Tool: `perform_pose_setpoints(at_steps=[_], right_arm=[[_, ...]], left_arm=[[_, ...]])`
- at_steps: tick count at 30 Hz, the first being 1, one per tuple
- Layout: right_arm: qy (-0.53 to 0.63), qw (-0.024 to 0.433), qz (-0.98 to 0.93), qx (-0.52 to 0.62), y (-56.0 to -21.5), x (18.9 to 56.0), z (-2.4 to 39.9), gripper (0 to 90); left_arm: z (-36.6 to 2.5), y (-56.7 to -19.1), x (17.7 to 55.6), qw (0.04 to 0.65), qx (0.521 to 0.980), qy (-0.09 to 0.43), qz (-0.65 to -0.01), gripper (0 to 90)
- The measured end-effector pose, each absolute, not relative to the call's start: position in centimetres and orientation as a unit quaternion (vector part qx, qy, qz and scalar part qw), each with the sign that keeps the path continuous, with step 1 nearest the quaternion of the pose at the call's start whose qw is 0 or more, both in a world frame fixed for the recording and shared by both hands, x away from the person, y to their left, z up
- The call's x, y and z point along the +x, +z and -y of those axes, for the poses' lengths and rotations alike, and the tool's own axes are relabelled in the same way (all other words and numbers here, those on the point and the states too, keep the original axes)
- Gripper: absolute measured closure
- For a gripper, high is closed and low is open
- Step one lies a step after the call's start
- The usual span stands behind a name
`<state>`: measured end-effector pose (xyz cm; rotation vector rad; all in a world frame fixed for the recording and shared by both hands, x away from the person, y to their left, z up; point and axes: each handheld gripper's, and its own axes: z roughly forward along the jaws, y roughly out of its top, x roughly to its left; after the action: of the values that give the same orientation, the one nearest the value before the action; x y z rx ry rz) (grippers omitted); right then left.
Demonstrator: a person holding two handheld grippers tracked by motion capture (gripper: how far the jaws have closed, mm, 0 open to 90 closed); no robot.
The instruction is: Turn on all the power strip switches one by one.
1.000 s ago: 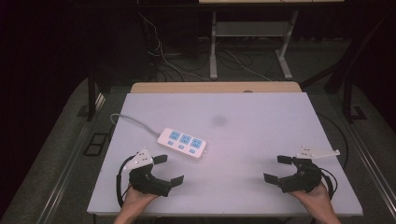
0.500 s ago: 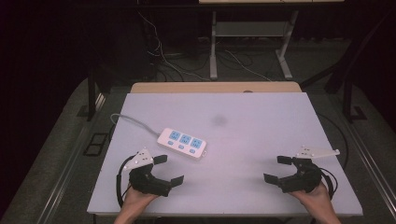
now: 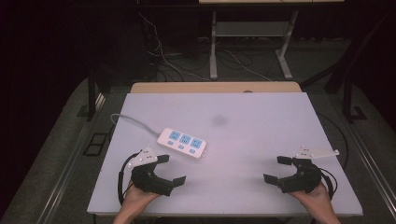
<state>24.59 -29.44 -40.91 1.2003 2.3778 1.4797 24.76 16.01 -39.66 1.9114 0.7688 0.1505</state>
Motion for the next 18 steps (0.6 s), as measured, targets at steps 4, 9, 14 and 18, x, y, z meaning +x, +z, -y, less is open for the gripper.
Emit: perform_pose_setpoints(at_steps=[4,9,14,18], right_arm=[[0.484,0.048,-0.779,0.395,-41.0,24.6,29.4,0.6],[0.481,0.048,-0.781,0.396,-41.1,24.6,29.5,0.6],[0.480,0.049,-0.781,0.396,-41.2,24.7,29.5,0.6],[0.479,0.049,-0.782,0.396,-41.2,24.7,29.5,0.6]], left_arm=[[-16.0,-39.4,25.1,0.506,0.799,0.061,-0.319,0.0],[-16.2,-39.0,25.6,0.499,0.801,0.063,-0.323,0.0],[-16.5,-38.4,26.2,0.497,0.802,0.059,-0.326,0.0],[-16.7,-37.9,26.6,0.493,0.805,0.062,-0.325,0.0]])
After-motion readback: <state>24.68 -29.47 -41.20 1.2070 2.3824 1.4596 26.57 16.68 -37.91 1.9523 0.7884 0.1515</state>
